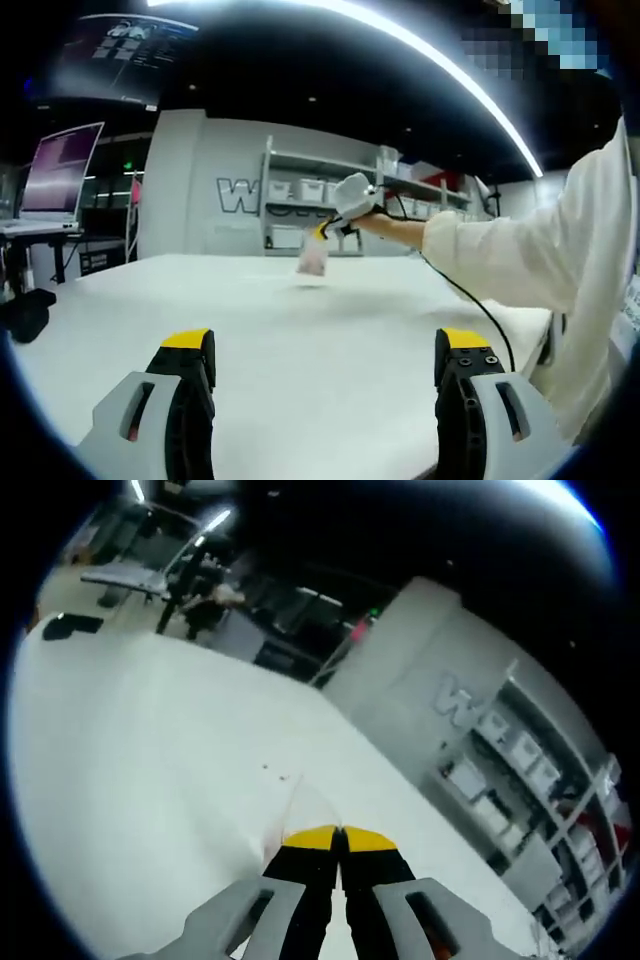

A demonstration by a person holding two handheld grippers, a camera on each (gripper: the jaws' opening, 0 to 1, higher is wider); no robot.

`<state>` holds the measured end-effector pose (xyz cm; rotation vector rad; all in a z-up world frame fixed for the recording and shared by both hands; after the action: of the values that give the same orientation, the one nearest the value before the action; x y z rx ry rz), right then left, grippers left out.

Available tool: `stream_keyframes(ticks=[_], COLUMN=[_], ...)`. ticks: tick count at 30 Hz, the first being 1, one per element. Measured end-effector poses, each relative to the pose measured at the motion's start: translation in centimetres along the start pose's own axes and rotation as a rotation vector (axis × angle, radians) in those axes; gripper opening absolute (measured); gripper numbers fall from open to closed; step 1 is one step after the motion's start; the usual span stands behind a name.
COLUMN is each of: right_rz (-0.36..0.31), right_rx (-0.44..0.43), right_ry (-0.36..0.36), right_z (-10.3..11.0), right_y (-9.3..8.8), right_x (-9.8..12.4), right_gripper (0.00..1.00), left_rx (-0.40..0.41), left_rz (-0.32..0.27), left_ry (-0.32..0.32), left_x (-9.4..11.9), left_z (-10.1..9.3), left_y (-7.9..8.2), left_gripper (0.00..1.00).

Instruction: Open the resealable bag by pulling the two sides of the seal apart until the entire bag opening is separated and visibly accessible.

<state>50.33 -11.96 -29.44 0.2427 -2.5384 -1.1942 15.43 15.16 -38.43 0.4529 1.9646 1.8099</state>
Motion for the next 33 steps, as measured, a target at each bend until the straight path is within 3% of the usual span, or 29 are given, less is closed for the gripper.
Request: stream_keyframes(ticks=[12,18,21,33], right_rz=[0.022,0.044,0.075,0.093], right_rx=[-0.053,-0.042,0.022,0.012], right_ry=[-0.025,-0.038,-0.053,-0.052], right_z=[-0.7,-0.5,-0.7,1.2], right_y=[-0.8,-1.3,-1.3,-1.3], right_x=[-2.5,-3.7,-4.4,-5.4], right_gripper=[0.00,0.00,0.00,0.00], left_rx=[0.002,0.001,-0.001,0.004], left_rz=[0.011,0.023,0.028,0.032], left_ry=[0.002,-0.010,-0.010,-0.017], left_x=[-0.4,-0.7,-0.7,-1.0], left_z=[0.2,-0.1,-0.1,-0.3], left_y=[-0.2,-0.4,-0.5,-0.6], left_gripper=[0.90,0.90,0.90,0.90])
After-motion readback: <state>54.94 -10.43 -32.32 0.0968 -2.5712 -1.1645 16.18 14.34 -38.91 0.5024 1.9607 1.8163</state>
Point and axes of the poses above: the point that each gripper's makers call its tool centre point, and the gripper's own axes: x roughly backward along the fingers, z roughly to its left, y roughly out of its top, the point moved 9 cm from there along x, roughly backward along the fingers, and after that the axes turned 5 degrees about -z, right-handed, at the moved point
